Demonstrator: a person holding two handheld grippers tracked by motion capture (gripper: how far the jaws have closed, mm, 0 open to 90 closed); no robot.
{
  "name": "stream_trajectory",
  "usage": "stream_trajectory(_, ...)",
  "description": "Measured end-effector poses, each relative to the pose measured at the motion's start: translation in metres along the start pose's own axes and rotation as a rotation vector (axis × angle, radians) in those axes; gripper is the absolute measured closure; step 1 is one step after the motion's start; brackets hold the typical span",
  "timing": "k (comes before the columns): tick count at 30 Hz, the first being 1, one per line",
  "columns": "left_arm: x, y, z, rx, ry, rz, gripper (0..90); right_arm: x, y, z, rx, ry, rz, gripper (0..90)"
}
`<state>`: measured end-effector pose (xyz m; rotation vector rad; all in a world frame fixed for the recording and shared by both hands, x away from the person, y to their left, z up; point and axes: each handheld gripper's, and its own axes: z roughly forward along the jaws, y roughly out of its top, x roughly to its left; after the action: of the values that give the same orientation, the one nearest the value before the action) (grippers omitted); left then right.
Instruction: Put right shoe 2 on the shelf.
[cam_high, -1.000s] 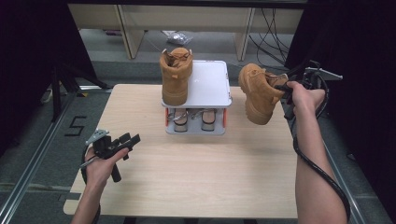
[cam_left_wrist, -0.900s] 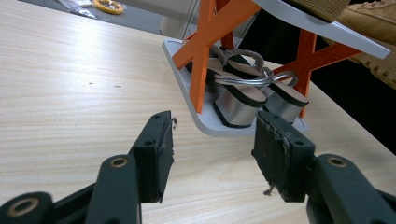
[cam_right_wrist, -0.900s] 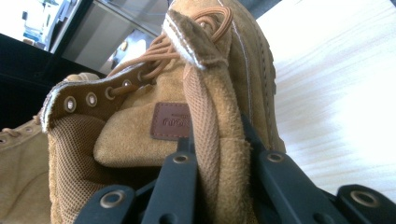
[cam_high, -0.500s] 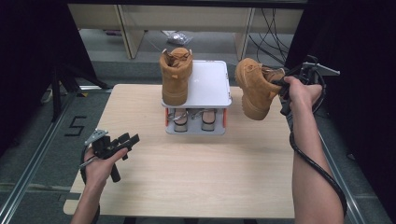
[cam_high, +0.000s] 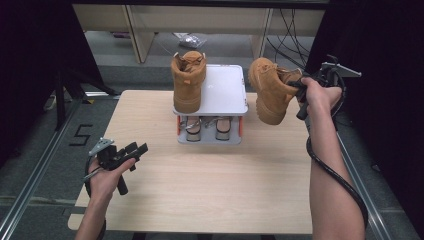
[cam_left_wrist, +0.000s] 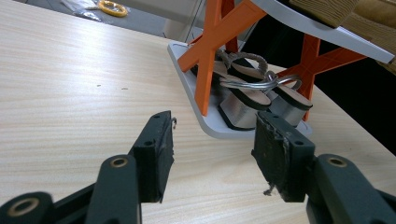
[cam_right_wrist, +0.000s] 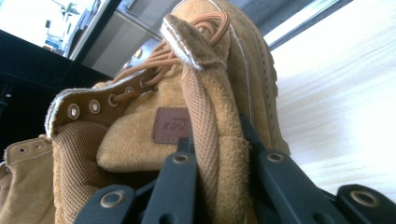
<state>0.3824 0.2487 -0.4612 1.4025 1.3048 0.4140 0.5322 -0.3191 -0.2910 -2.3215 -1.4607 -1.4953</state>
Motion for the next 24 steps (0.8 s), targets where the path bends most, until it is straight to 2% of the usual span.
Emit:
stream_trajectory(6, 0.001, 0.0, 0.0, -0.001, 0.0, -0.001, 46.9, 0.005, 0.0, 0.001, 0.007, 0.013, -0.012, 82.5)
stream_trajectory(8, 0.001, 0.0, 0.0, -0.001, -0.001, -0.001, 46.9, 0.009, 0.0, 0.001, -0.006, 0.015, -0.001, 82.5)
stream_trajectory(9, 0.001, 0.0, 0.0, -0.001, -0.001, -0.001, 46.9, 0.009, 0.0, 0.001, -0.001, 0.013, -0.016, 82.5)
stream_trajectory(10, 0.0, 0.0, 0.0, -0.001, 0.0, -0.001, 46.9, 0.011, 0.0, 0.0, -0.001, 0.011, -0.008, 82.5)
stream_trajectory(11, 0.0, 0.0, 0.0, -0.001, 0.0, 0.0, 46.9, 0.012, 0.001, 0.0, -0.017, 0.016, -0.019, 82.5)
stream_trajectory(14, 0.0, 0.0, 0.0, 0.0, -0.001, 0.0, 47.0, 0.016, 0.001, 0.001, -0.015, 0.017, 0.0, 82.4)
stream_trajectory(19, 0.0, -0.001, 0.0, 0.004, 0.0, 0.002, 46.9, 0.021, 0.001, 0.001, -0.011, 0.025, 0.004, 82.3)
stream_trajectory(20, 0.0, -0.001, 0.0, 0.003, 0.0, 0.002, 46.9, 0.02, 0.0, 0.001, -0.006, 0.027, -0.025, 82.3)
stream_trajectory(24, 0.0, -0.001, 0.0, 0.001, -0.002, 0.002, 47.2, 0.023, 0.0, 0.002, -0.01, 0.029, -0.025, 82.2)
